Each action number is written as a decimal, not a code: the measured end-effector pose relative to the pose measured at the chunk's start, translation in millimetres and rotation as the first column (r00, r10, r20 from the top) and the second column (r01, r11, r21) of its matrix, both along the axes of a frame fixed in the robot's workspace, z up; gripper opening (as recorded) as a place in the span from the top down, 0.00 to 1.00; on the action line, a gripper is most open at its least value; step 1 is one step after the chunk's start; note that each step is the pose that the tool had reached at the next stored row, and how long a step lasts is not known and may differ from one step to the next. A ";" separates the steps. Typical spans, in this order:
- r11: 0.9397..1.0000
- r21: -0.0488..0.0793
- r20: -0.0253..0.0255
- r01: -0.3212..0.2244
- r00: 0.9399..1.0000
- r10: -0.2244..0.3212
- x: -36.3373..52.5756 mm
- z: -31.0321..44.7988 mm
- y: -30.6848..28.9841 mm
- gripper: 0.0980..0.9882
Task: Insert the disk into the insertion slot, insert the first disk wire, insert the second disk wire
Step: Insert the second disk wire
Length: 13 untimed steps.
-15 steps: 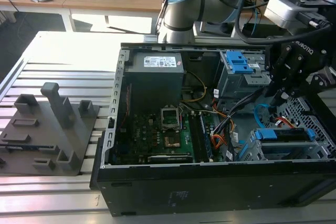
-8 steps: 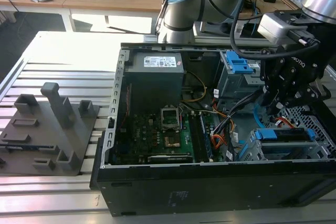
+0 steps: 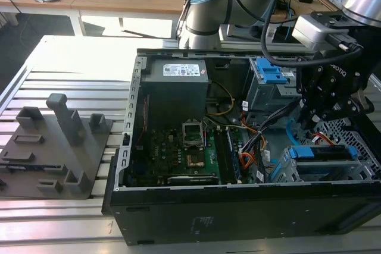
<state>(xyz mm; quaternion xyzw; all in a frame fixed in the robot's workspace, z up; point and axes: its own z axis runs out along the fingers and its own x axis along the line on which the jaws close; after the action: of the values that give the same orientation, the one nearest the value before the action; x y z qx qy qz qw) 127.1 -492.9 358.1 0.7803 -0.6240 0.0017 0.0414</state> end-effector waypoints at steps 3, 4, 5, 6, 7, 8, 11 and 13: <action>1.000 -0.001 0.000 0.000 1.000 0.000 0.0 0.0 -3.1 0.88; 1.000 0.000 0.000 0.000 1.000 0.000 0.0 -0.2 -7.6 0.88; 1.000 -0.001 0.000 0.000 1.000 0.000 0.0 -0.2 -10.4 0.88; 1.000 -0.001 0.000 0.000 1.000 0.000 0.1 -0.2 -13.1 0.88; 1.000 -0.001 0.000 0.000 1.000 0.000 0.2 -0.4 -16.6 0.88; 1.000 -0.001 0.000 0.001 1.000 -0.001 0.4 -0.6 -19.4 0.88; 1.000 -0.001 0.000 0.002 1.000 -0.002 4.3 -5.7 -24.4 0.88; 1.000 -0.001 0.000 0.003 1.000 -0.003 6.1 -8.9 -26.6 0.88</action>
<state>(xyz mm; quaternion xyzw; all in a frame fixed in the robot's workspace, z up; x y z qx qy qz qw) 133.3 -519.4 349.2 0.7793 -0.6252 0.0020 0.0419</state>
